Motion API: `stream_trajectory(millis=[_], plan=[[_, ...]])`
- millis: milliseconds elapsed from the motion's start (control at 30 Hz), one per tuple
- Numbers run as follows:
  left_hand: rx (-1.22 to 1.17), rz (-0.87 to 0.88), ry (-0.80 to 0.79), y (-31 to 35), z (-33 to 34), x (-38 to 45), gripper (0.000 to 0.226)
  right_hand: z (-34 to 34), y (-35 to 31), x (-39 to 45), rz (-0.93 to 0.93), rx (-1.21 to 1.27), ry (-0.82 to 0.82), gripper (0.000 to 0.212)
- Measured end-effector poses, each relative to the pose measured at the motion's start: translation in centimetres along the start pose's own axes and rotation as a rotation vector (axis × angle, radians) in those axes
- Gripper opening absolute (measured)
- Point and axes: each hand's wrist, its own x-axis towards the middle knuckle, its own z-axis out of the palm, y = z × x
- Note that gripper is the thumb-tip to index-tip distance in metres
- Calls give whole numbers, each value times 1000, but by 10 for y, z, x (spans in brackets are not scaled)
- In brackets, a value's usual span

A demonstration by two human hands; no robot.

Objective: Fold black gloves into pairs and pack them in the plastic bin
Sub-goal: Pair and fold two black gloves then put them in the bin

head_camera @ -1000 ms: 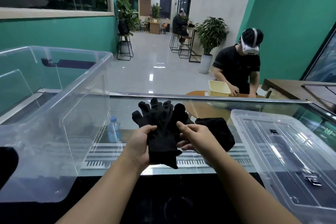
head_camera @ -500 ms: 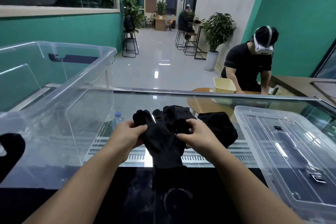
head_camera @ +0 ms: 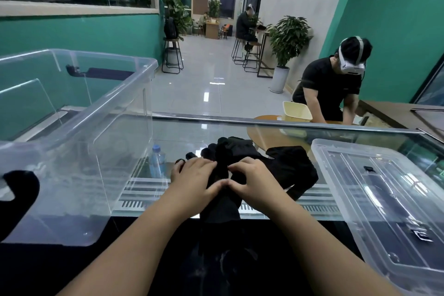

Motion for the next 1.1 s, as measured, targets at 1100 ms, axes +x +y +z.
stream_trajectory(millis=[1100], plan=[[-87,56,53,-4,-4,9,42,-21,4,0,-69,-63,56,30]])
